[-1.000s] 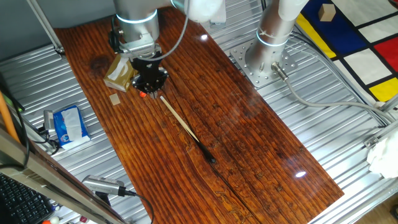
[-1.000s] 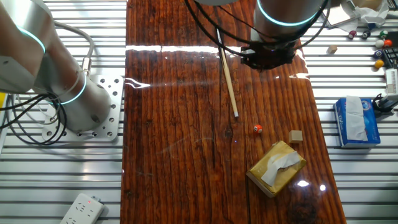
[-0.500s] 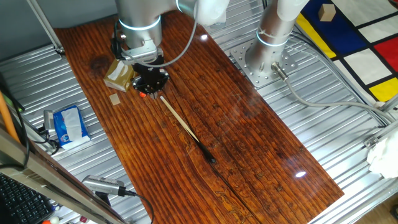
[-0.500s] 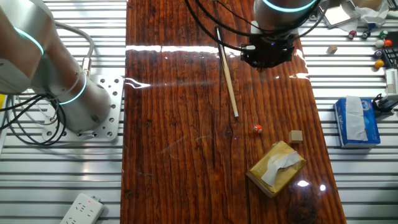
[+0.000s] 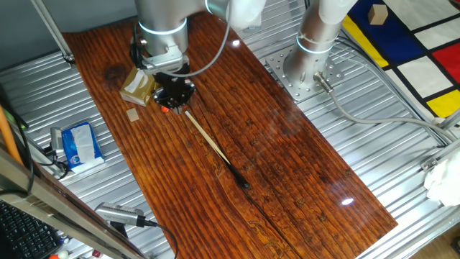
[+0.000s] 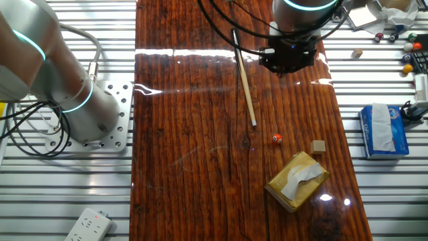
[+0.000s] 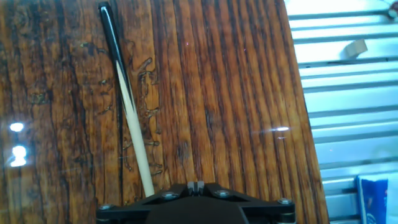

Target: Hit the pool ball

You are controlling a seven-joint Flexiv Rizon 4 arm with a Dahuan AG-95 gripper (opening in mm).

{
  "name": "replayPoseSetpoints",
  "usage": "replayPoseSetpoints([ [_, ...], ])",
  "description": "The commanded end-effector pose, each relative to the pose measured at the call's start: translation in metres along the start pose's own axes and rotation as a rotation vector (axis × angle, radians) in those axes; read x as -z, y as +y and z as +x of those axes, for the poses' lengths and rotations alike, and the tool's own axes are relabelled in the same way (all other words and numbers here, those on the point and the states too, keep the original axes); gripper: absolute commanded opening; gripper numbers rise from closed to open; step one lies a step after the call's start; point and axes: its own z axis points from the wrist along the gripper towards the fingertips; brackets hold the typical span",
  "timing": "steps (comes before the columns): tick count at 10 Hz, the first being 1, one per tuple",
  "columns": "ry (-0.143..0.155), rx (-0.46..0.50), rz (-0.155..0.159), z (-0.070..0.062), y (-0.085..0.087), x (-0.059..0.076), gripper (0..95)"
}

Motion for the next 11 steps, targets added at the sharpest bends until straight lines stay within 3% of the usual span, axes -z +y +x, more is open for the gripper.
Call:
replayPoseSetpoints([
  [1,-0.009,0.015,-0.002,-0.0004,-0.0005,0.0,0.0],
  [5,-0.033,0.072,0.001,-0.0004,-0.0005,0.0,0.0],
  [11,-0.037,0.185,0.003,-0.0004,-0.0005,0.0,0.0],
])
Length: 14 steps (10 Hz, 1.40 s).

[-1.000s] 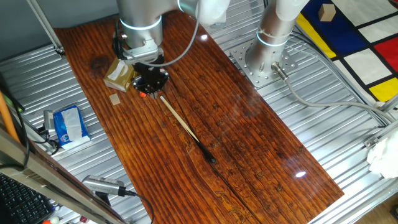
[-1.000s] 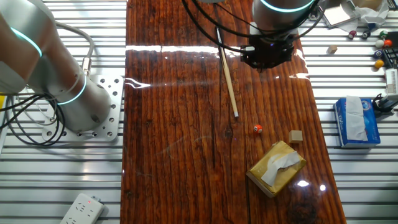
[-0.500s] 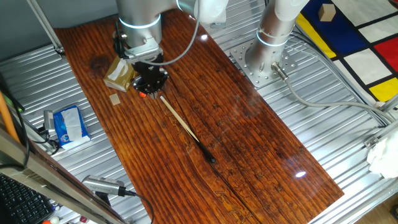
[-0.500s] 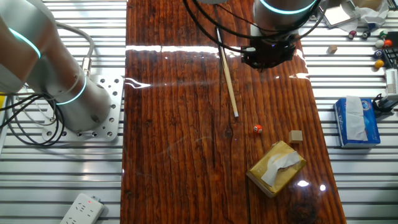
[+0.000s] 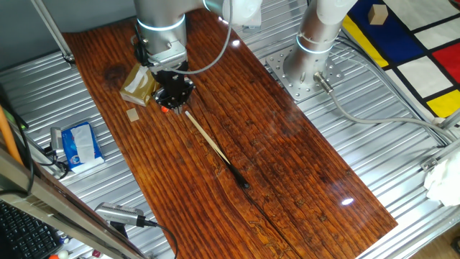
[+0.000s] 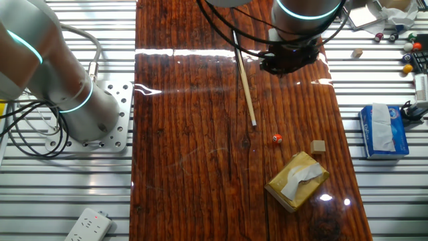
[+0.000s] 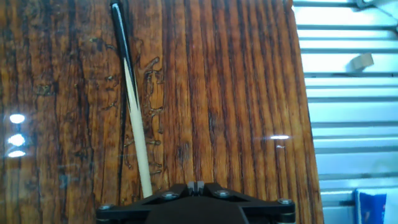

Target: Hit the pool ball

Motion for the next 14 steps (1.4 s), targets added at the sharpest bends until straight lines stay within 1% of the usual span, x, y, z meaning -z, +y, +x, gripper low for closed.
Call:
replayPoseSetpoints([
  [1,-0.004,0.014,-0.001,0.0,0.0,0.0,0.0],
  [3,-0.015,0.022,-0.016,0.0,0.0,0.0,0.0],
  [4,-0.022,0.023,-0.027,0.0,0.0,0.0,0.0],
  [5,-0.021,0.022,-0.042,0.0,0.0,0.0,0.0],
  [7,-0.021,0.03,-0.053,-0.001,0.0,0.0,0.0],
  [9,-0.021,0.03,-0.057,-0.001,0.0,0.0,0.0],
  [10,-0.028,0.029,-0.065,-0.001,-0.001,0.0,0.0],
  [12,-0.042,0.037,-0.112,-0.004,-0.004,-0.005,0.0],
  [13,-0.053,0.039,-0.129,-0.006,-0.006,-0.009,0.0],
  [14,-0.07,0.049,-0.159,-0.011,-0.008,-0.013,19.0],
])
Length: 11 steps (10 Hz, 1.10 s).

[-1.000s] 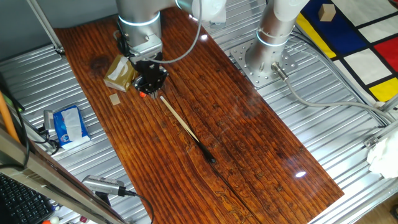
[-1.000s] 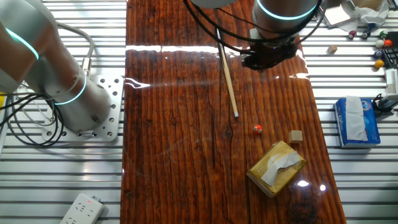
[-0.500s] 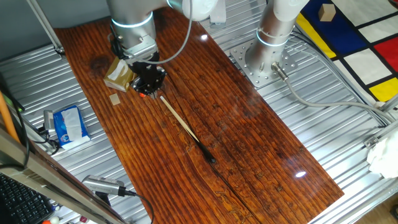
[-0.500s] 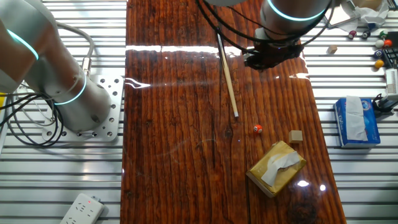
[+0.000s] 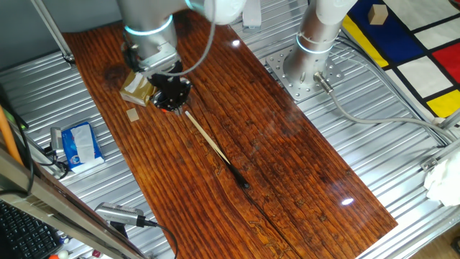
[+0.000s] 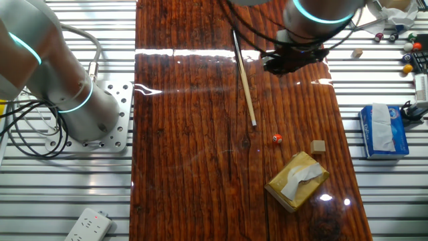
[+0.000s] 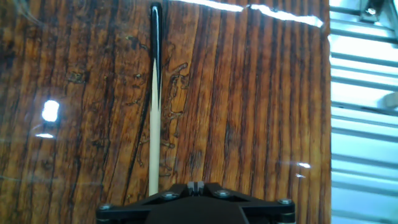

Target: Hit the pool ball

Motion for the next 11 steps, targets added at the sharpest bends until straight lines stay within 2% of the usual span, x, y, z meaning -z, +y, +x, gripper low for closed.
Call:
replayPoseSetpoints([
  [1,-0.023,0.021,-0.046,-0.014,-0.005,-0.009,19.0],
  [2,-0.015,0.009,-0.048,-0.023,-0.002,-0.012,38.0],
  [4,-0.014,-0.021,-0.037,-0.043,0.007,-0.023,38.0],
  [5,-0.015,-0.036,-0.036,-0.048,0.009,-0.027,38.0],
  [6,-0.015,-0.051,-0.03,-0.059,0.012,-0.034,19.0],
  [11,-0.017,-0.082,-0.026,-0.088,0.009,-0.053,19.0],
])
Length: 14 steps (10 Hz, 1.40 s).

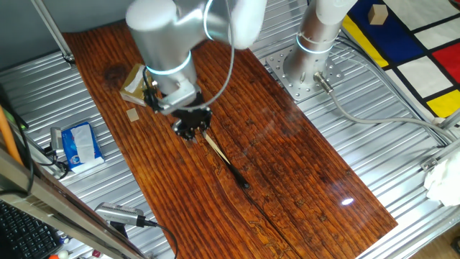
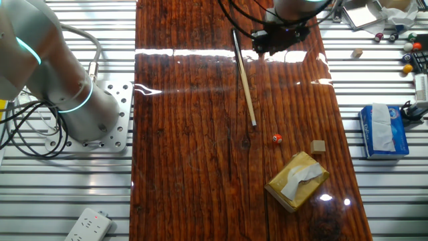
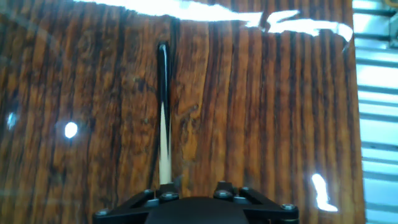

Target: Hit the pool ball

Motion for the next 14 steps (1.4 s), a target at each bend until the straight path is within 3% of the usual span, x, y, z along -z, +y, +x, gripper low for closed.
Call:
replayPoseSetpoints([
  [1,-0.001,-0.01,0.002,-0.012,-0.004,-0.007,19.0],
  [8,-0.001,-0.044,0.04,-0.051,-0.009,-0.03,19.0],
  [14,-0.009,-0.064,0.069,-0.058,-0.014,-0.048,19.0],
])
